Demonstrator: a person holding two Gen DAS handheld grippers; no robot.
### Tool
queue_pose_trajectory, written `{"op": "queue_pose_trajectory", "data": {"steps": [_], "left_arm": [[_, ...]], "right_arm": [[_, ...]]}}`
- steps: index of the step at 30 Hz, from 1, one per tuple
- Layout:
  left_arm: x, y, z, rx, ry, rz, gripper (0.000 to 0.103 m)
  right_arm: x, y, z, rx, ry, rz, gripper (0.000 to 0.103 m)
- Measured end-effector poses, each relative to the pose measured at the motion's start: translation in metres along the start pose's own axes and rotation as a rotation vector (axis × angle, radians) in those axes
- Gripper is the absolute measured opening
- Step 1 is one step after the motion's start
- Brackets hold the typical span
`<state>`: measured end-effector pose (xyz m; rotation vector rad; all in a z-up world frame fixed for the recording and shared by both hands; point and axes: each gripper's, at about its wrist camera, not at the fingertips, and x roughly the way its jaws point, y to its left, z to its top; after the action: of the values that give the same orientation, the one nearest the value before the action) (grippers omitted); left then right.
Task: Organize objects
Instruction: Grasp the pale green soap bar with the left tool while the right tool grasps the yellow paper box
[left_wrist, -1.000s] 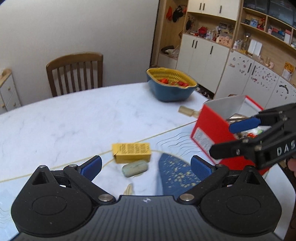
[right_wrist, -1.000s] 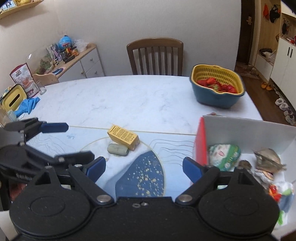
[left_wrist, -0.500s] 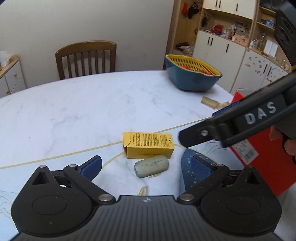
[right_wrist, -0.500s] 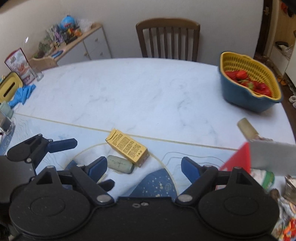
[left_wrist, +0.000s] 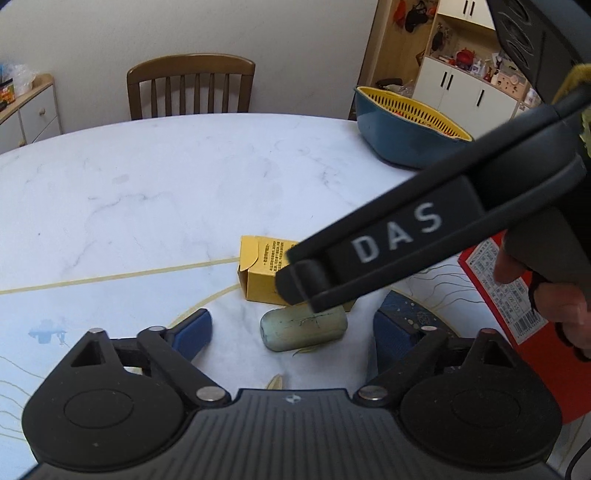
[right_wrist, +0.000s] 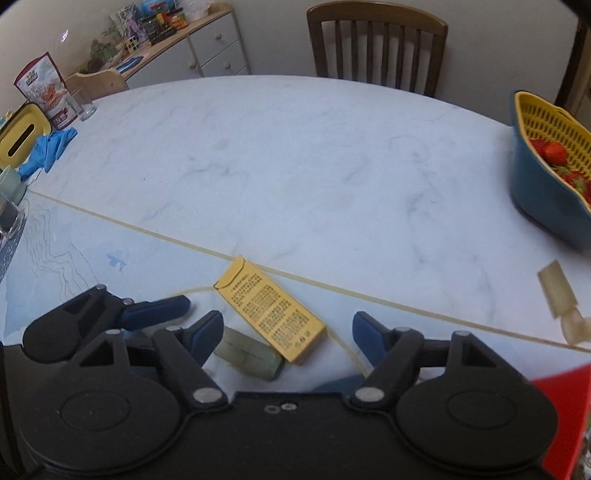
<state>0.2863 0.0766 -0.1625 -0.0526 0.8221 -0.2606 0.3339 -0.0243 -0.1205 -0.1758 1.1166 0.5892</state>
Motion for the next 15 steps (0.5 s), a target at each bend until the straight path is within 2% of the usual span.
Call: {"op": "queue_pose_trajectory", "data": {"steps": [4, 9, 13, 15], "left_arm": [[0.001, -0.004, -0.001, 0.010, -0.013, 0.015, 0.089], [0.000, -0.010, -0.002, 0.023, -0.025, 0.041, 0.068], [-0.001, -0.012, -0.003, 0.024, -0.025, 0.041, 0.059], [0.000, -0.013, -0.003, 0.026, -0.023, 0.033, 0.050]], "right_arm": [[0.009, 0.003, 0.004, -0.027, 0.021, 0.013, 0.069], [0.016, 0.005, 0.007, -0.035, 0.032, 0.013, 0.059], [0.017, 0.005, 0.008, -0.035, 0.031, 0.011, 0.054], [0.018, 0.005, 0.008, -0.029, 0.031, 0.009, 0.050]]}}
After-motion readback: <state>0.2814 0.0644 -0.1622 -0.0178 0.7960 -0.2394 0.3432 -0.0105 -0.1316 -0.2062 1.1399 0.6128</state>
